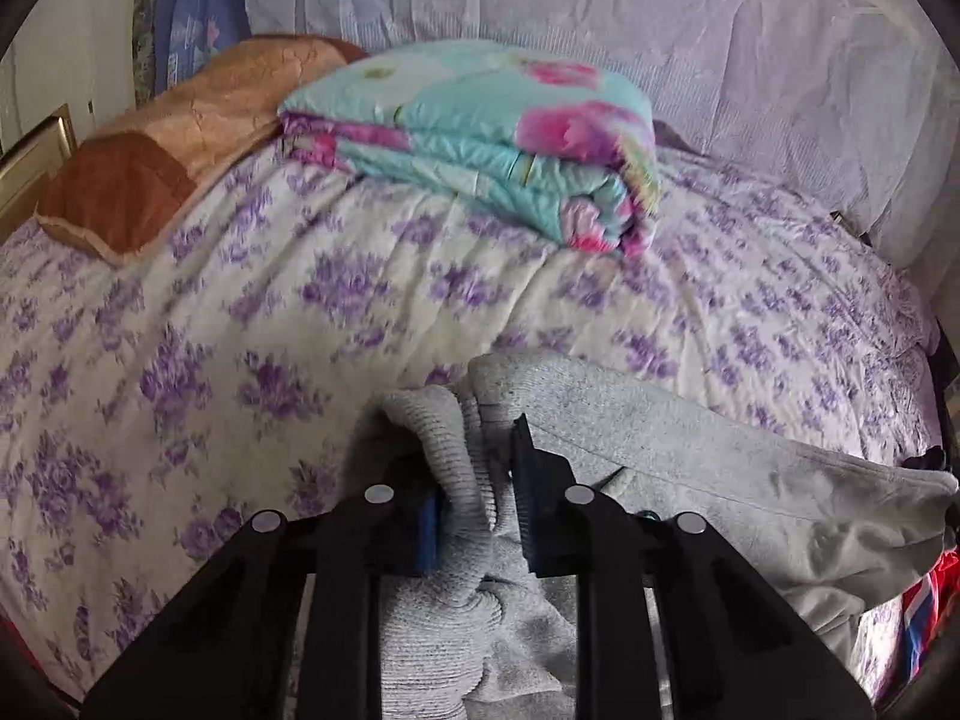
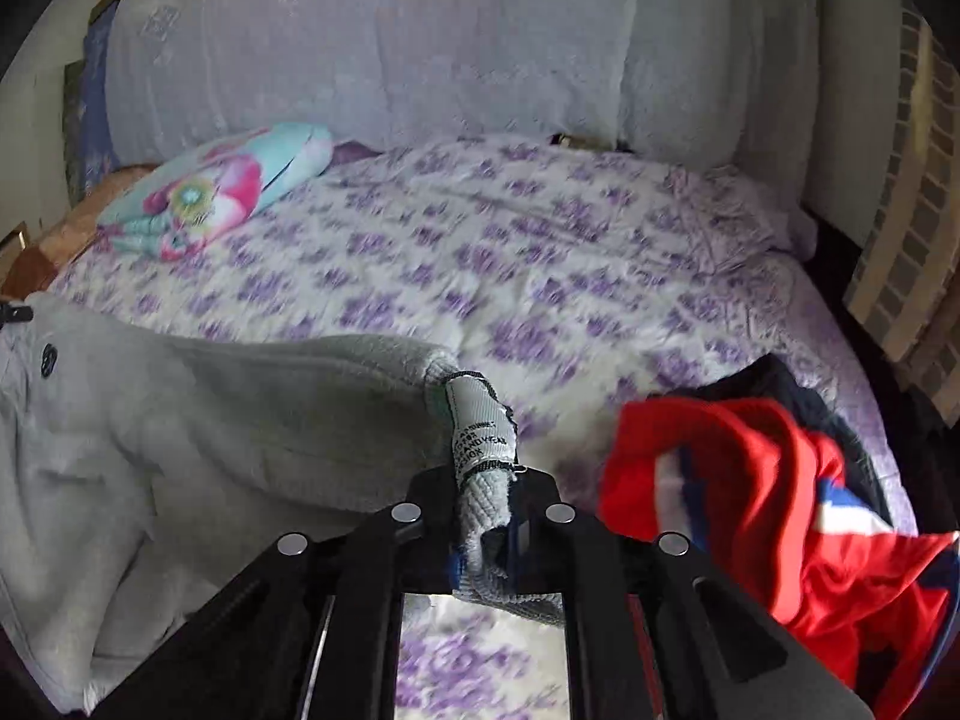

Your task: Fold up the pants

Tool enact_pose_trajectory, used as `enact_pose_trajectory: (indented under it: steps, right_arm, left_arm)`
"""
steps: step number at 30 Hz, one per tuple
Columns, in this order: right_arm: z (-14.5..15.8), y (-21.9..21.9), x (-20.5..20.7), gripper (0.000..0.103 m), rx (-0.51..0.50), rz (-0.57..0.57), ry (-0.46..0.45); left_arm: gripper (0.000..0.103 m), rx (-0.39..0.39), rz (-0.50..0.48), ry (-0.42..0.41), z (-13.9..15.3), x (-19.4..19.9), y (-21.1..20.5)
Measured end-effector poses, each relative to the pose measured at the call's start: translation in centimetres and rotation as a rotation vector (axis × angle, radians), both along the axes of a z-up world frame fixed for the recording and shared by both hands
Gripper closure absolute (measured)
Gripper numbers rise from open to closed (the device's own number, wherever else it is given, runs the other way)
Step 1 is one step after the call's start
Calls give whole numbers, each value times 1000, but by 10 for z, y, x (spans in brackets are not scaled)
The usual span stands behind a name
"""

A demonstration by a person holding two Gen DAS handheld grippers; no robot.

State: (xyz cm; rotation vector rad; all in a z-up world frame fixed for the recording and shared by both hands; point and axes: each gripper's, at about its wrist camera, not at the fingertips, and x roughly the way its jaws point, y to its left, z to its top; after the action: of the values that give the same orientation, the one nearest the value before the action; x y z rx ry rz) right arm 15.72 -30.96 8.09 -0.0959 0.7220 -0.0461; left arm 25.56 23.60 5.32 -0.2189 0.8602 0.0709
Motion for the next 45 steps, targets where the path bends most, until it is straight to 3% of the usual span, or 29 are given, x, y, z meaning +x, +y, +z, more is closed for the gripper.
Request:
enact_pose_trajectory:
  steps: [3, 6, 8, 9, 10, 11, 12, 13, 14, 16, 17, 18, 19, 21, 23, 27, 29, 32, 35, 36, 37, 38, 39, 41, 43, 44, 45]
  right_arm:
    - [20, -18, 29, 93, -4, -42, -47]
    - [22, -36, 65, 93, 22, -61, -21]
    - [4, -42, 97, 92, 37, -87, 31]
    - [-13, -41, 116, 86, 24, -93, 77]
    - [-34, -39, 134, 69, -12, -108, 127]
    - [-56, -35, 147, 60, -67, -135, 163]
    - [-75, -31, 154, 57, -161, -189, 172]
    - [-88, -27, 155, 57, -244, -236, 168]
    - [-93, -23, 152, 57, -281, -251, 157]
    - [-80, -21, 132, 51, -229, -246, 72]
    - [-68, -22, 117, 44, -186, -240, 22]
    - [-54, -23, 101, 29, -134, -225, -18]
    - [-43, -23, 83, 22, -74, -200, -42]
    - [-29, -20, 49, 21, 37, -123, -46]
    - [-30, -5, 18, 21, 85, -35, 7]
    - [-64, 40, -33, 27, 19, 95, 99]
    - [-85, 54, -45, 33, 45, 111, 145]
    - [-108, 69, -50, 39, 162, 118, 201]
    - [-120, 86, -57, 43, 205, 114, 204]
    - [-123, 90, -57, 57, 213, 124, 203]
    - [-124, 97, -57, 78, 222, 150, 213]
    - [-122, 101, -58, 82, 225, 176, 219]
    - [-120, 106, -60, 92, 195, 190, 210]
    - [-114, 107, -63, 94, 196, 215, 195]
    - [-97, 92, -69, 96, 238, 195, 160]
    - [-84, 81, -76, 97, 261, 192, 125]
    - [-69, 70, -84, 98, 284, 189, 92]
  left_arm:
    - [84, 25, 2, -69, 30, 18, -8]
    - [84, 23, 20, -61, 37, 57, -11]
    - [81, 24, 9, 29, 15, 96, -16]
    - [74, 34, 9, 98, -7, 113, -18]
    - [63, 45, 7, 190, -34, 131, -20]
    - [47, 80, 35, 292, -63, 145, -19]
    - [41, 112, 72, 364, -85, 153, -16]
    - [38, 100, 81, 384, -95, 156, -13]
    - [36, 77, 91, 365, -94, 154, -10]
    - [33, 10, 89, 326, -80, 147, 0]
    - [33, -22, 88, 306, -69, 142, 7]
    - [33, -46, 96, 276, -55, 135, 16]
    - [32, -68, 108, 246, -40, 127, 24]
    - [30, -117, 138, 177, -7, 101, 43]
    - [25, -134, 167, 114, 20, 64, 55]
    - [18, -81, 119, 70, 33, -7, 52]
    - [17, -90, 123, 98, 15, -38, 52]
    - [18, -171, 141, 189, -31, -72, 54]
    - [18, -260, 114, 228, -66, -86, 41]
    - [18, -292, 100, 225, -73, -87, 34]
    - [19, -324, 83, 220, -80, -88, 24]
    - [22, -353, 63, 213, -83, -86, 14]
    - [27, -372, 40, 203, -86, -85, 2]
    - [36, -334, 5, 189, -84, -75, -21]
    - [64, -356, -6, 167, -81, -70, -28]
    - [85, -399, -2, 153, -78, -68, -23]
    - [88, -432, -1, 137, -75, -69, -20]
